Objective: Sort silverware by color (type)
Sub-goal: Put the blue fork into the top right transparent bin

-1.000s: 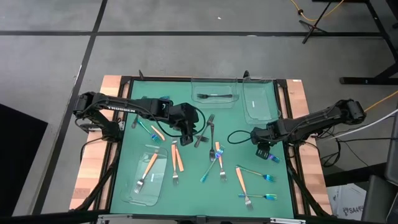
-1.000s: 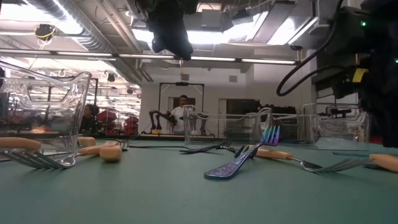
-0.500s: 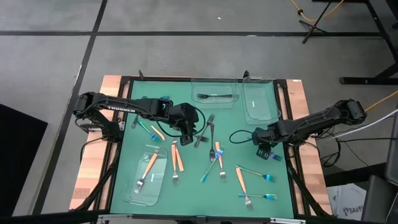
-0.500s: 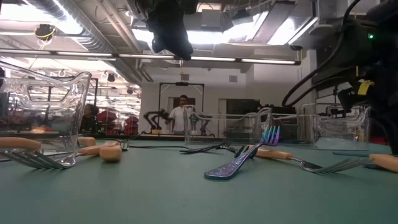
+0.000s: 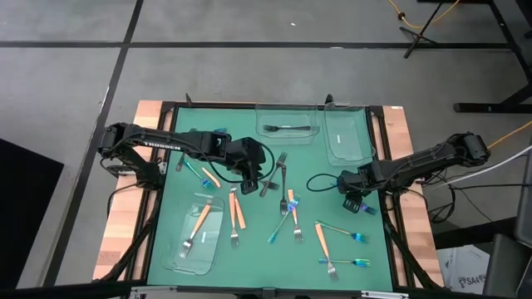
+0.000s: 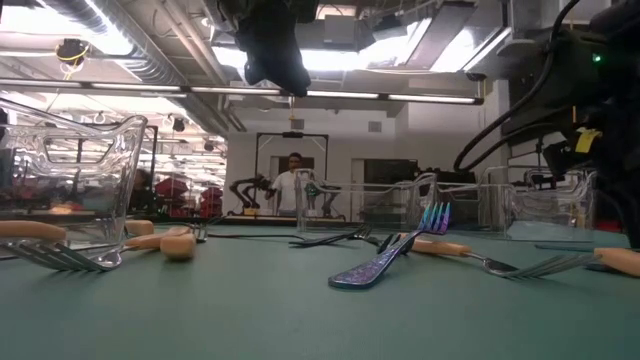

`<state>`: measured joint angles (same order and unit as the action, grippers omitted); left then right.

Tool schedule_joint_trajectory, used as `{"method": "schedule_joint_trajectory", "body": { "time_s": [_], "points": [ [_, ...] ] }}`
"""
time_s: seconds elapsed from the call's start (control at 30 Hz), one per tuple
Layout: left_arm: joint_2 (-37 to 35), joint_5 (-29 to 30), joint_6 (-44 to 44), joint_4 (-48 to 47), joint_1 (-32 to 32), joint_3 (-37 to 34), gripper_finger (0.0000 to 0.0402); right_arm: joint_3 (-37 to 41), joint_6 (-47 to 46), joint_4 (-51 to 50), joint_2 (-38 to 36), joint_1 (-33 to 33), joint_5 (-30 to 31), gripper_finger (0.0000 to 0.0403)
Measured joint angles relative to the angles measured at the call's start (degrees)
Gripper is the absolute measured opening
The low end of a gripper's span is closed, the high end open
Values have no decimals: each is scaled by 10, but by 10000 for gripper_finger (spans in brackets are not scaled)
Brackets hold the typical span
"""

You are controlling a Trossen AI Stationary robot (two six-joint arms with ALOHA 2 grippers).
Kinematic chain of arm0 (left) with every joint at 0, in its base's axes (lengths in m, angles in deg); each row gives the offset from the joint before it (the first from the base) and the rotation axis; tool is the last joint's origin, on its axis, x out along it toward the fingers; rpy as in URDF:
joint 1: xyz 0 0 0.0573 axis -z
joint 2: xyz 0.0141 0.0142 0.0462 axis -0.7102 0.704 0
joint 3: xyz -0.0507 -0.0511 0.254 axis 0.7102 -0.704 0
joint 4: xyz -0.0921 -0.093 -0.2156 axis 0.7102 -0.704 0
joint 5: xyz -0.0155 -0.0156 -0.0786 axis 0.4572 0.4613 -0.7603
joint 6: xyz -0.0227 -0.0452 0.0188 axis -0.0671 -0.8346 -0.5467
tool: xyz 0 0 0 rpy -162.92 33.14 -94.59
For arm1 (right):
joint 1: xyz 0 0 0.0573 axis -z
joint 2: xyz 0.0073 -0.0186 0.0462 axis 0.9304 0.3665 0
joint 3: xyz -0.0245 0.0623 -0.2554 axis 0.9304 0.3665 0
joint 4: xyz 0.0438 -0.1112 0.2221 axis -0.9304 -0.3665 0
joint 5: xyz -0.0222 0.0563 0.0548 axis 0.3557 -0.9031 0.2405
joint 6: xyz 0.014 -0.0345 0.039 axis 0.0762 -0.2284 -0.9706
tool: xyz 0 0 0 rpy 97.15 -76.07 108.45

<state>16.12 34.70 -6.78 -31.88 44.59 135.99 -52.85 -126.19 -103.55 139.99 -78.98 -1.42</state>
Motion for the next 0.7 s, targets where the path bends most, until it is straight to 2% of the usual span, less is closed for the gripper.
{"method": "schedule_joint_trajectory", "body": {
  "time_s": [0.13,0.4,0.7],
  "points": [
    [0,0,0,0,0,0,99,0,1,0,0,0,0,158],
    [0,0,0,0,0,0,99,1,1,3,0,0,0,78],
    [0,2,0,0,0,0,99,1,2,11,0,0,-23,5]
  ]
}}
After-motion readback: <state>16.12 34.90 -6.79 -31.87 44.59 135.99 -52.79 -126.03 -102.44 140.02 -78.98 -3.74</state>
